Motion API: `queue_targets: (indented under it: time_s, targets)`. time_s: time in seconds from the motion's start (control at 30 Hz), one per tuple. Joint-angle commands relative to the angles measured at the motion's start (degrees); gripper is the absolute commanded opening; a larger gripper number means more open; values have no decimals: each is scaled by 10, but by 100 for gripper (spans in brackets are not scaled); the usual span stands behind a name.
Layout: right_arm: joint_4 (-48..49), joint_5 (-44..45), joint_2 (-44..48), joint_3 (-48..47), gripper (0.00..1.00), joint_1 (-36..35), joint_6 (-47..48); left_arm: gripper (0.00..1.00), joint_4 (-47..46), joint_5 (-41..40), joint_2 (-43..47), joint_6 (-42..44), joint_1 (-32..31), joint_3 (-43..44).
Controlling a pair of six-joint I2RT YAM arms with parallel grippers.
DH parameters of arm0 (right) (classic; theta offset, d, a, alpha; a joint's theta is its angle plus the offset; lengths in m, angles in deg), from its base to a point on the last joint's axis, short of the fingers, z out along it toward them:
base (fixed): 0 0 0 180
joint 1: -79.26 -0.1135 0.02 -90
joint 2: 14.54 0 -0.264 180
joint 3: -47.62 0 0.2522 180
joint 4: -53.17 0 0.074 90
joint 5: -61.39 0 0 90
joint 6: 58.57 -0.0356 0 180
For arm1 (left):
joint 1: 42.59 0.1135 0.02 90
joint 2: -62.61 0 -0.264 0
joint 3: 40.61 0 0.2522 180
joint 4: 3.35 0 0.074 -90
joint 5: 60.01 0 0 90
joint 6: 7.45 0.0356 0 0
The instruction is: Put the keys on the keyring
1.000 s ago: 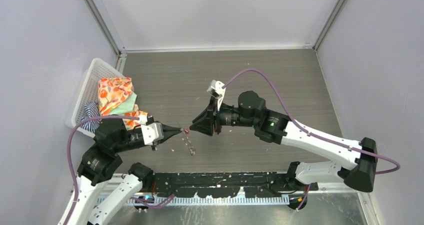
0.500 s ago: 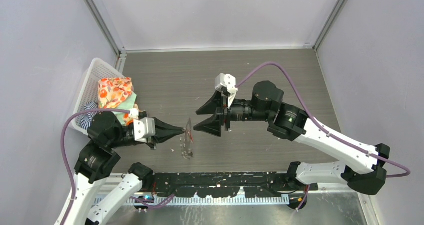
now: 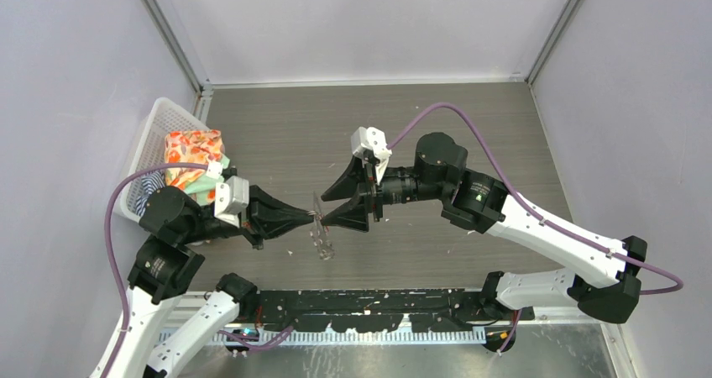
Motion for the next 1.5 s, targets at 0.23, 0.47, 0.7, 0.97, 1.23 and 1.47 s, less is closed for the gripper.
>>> queue_targets:
  time_s: [0.23,0.47,0.7,0.97,1.23,1.47]
  targets:
    - [71,-38,8,-23,56,1,-24,0,-62,37,-8,-50,-2,1]
    - [73,-42,4,-28,51,1,-27,0,-63,30,-7,-50,-2,-1]
    - [73,-53,-9,-37,39,1,-30,0,-63,27,-9,-50,-1,-5]
    - [66,-59,-16,-39,36,1,-31,0,-66,20,-13,-40,-2,2]
    - [59,-53,-19,-44,1,1,-27,0,-61,18,-13,-37,-2,2]
    - [-19,-27,-17,-67,1,1,-2,22,46,13,-17,61,-2,22]
